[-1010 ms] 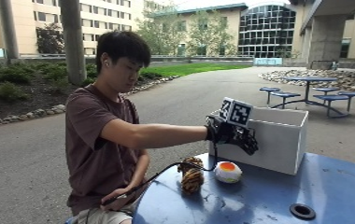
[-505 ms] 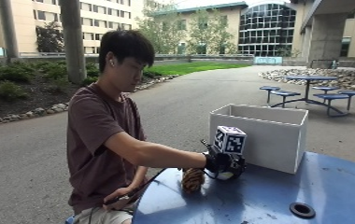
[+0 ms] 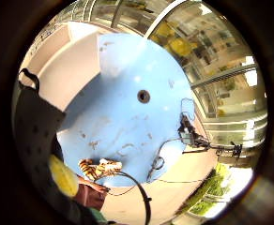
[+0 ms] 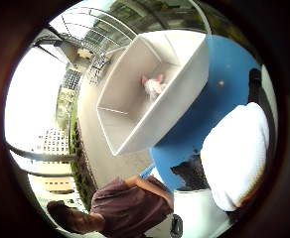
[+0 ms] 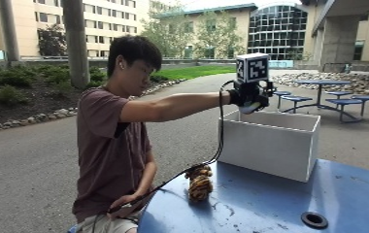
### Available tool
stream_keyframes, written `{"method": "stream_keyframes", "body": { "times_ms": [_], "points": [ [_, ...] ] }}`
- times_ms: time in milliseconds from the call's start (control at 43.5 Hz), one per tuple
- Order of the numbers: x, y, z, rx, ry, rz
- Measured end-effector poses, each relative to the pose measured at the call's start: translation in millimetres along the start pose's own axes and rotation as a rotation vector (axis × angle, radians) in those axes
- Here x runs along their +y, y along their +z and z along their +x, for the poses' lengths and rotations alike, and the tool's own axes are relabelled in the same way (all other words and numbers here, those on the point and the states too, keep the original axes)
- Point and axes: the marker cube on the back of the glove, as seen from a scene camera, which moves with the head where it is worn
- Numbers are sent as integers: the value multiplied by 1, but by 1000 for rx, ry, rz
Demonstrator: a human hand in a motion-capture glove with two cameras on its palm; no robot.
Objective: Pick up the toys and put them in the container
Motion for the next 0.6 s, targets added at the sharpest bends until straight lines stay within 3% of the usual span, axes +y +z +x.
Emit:
{"method": "stream_keyframes", "body": {
  "times_ms": [253, 505, 597],
  "points": [
    [-49, -66, -104, 151, -58, 59],
    [-88, -25, -222, 160, -160, 6],
    [-93, -3, -249, 187, -176, -143]
  ]
}}
